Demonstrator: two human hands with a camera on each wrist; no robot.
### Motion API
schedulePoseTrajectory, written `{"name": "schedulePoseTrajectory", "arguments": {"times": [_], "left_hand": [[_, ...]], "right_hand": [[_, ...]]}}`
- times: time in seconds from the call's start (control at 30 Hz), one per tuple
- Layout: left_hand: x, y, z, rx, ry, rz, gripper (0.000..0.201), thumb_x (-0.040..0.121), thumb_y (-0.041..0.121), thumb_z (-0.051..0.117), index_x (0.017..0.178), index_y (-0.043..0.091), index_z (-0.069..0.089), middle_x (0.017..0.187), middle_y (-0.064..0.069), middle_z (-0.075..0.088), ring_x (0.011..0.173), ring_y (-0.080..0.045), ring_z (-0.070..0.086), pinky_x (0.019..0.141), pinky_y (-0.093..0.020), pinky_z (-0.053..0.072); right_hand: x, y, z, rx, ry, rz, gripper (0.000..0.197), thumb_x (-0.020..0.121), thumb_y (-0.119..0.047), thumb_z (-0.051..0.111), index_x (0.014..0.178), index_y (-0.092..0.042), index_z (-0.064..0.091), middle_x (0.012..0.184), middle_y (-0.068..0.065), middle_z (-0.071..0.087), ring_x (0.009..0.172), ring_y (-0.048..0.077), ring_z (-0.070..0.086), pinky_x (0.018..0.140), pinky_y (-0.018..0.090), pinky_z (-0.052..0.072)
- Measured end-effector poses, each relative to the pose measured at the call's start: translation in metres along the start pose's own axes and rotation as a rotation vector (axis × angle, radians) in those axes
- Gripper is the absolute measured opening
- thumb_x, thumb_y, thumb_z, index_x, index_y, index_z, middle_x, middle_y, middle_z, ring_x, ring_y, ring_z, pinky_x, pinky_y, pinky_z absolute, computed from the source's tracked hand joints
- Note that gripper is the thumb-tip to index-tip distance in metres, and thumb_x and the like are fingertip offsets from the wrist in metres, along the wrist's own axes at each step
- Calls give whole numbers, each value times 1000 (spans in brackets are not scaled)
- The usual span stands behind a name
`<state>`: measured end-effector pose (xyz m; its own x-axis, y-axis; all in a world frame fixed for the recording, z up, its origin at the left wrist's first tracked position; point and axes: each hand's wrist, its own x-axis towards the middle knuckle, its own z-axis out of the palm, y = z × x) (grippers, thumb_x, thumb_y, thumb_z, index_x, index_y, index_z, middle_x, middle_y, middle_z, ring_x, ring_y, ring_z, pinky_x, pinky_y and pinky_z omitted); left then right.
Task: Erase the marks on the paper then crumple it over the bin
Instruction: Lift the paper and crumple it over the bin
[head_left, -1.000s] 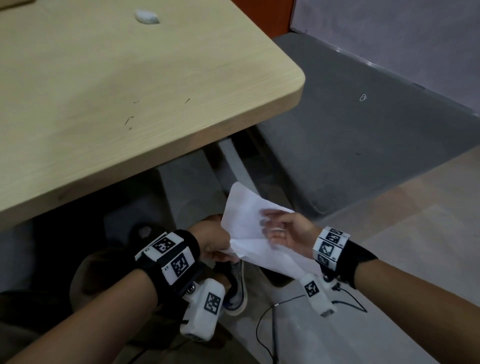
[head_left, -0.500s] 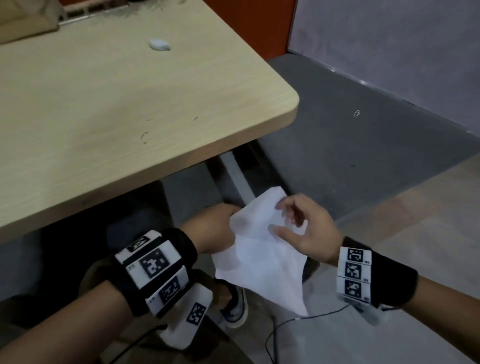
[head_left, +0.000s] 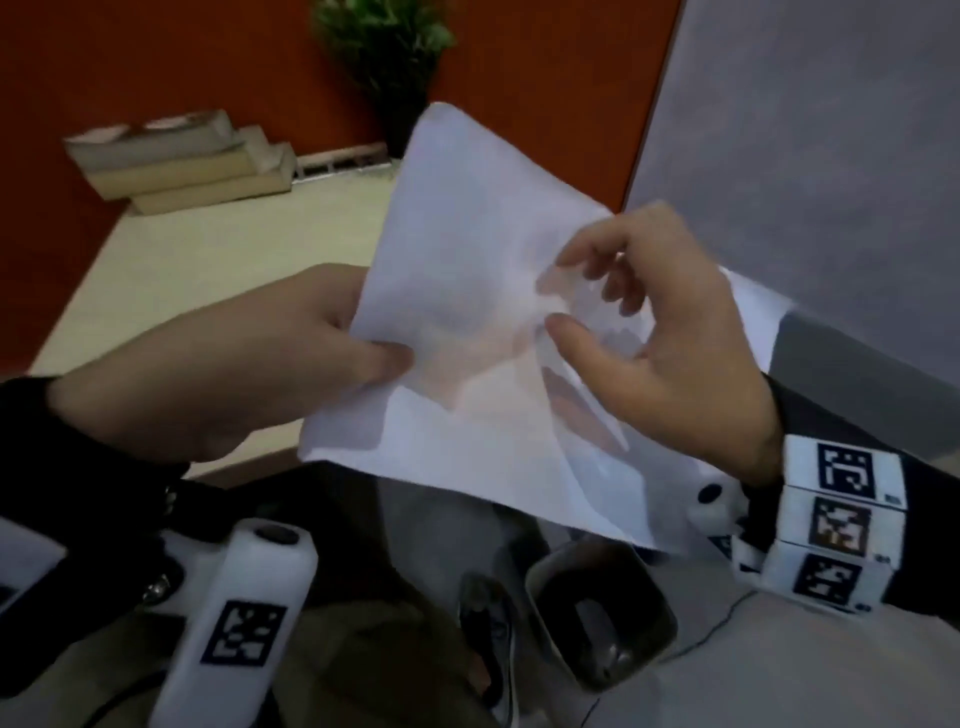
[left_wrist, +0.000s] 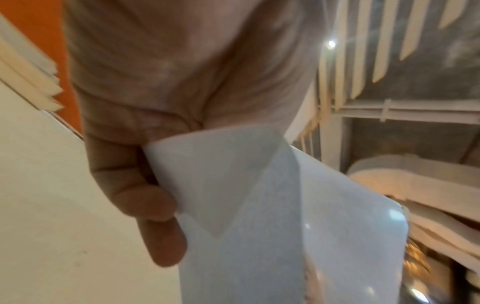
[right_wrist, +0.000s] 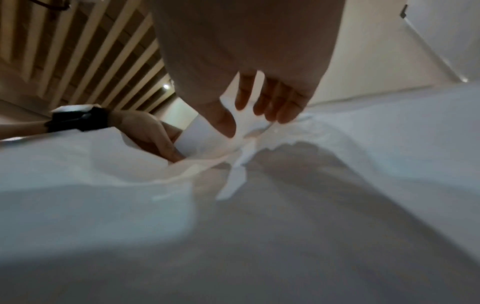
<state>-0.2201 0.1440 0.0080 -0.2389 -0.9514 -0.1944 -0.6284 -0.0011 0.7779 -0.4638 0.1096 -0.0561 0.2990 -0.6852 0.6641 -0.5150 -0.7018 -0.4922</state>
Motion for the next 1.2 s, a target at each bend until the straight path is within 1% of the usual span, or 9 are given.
{"name": "schedulePoseTrajectory", "arguments": {"times": [0.23, 0.43, 0.57, 0.7, 0.77, 0.83, 1.0, 1.1, 1.2], "left_hand": [[-14, -62, -55, -251, 248, -159, 29, 103, 12, 53, 129, 4, 62, 123, -5, 70, 115, -25, 64, 97, -40, 52], [-14, -119, -70, -534, 495, -261, 42, 103, -3, 47, 144, 6, 50, 135, -6, 63, 118, -32, 62, 106, -50, 45], [-12, -142, -70, -574, 588, -325, 39, 103, -5, 44, 139, 6, 52, 131, -6, 63, 114, -31, 61, 102, -47, 47], [-9, -143, -65, -593, 638, -354, 32, 101, -9, 43, 116, 15, 56, 102, 5, 65, 93, -18, 62, 74, -30, 49], [-9, -145, -63, -592, 614, -359, 29, 99, -7, 48, 119, 13, 55, 108, 1, 67, 102, -23, 63, 84, -36, 52], [-10, -149, -65, -549, 615, -357, 38, 92, 2, 63, 128, 8, 50, 122, -6, 65, 113, -30, 61, 97, -46, 51], [-18, -135, -77, -125, 901, -379, 95, 87, 11, 76, 156, 13, 10, 152, -15, 21, 135, -33, 34, 107, -41, 36], [-14, -129, -103, 272, 833, -325, 73, 90, 20, 73, 151, 20, 33, 146, -14, 28, 135, -32, 31, 109, -42, 33], [-3, -127, -139, 536, 512, -298, 51, 89, 33, 73, 137, 27, 54, 142, -8, 41, 128, -26, 44, 101, -35, 38]], "right_hand": [[78, -21, 55, -133, -358, -37, 26, 86, -36, 63, 112, -34, 61, 105, -10, 54, 98, 11, 50, 89, 34, 47], [125, -30, 125, -272, -729, 56, 38, 92, -48, 53, 128, -37, 56, 131, -1, 52, 118, 26, 50, 100, 42, 43], [140, -30, 163, -377, -856, 125, 41, 92, -52, 49, 131, -40, 54, 135, -2, 49, 123, 27, 50, 100, 42, 42], [151, -28, 188, -441, -967, 175, 50, 87, -59, 52, 134, -41, 52, 133, 0, 49, 122, 28, 52, 91, 39, 43], [156, -29, 191, -451, -990, 175, 53, 87, -61, 53, 135, -38, 52, 133, 1, 49, 121, 28, 53, 87, 38, 41], [159, -28, 195, -470, -1026, 159, 58, 87, -62, 57, 138, -34, 50, 133, 2, 47, 121, 28, 52, 88, 39, 43], [163, -28, 199, -499, -1054, 137, 65, 84, -57, 66, 142, -34, 46, 138, 1, 48, 127, 27, 51, 100, 42, 44], [170, -25, 196, -476, -1066, 153, 63, 87, -43, 71, 143, -30, 46, 140, 1, 52, 127, 25, 53, 103, 35, 43], [174, -21, 192, -396, -1138, 195, 64, 89, -23, 73, 146, -25, 44, 145, 5, 49, 127, 25, 53, 85, 12, 43]]}}
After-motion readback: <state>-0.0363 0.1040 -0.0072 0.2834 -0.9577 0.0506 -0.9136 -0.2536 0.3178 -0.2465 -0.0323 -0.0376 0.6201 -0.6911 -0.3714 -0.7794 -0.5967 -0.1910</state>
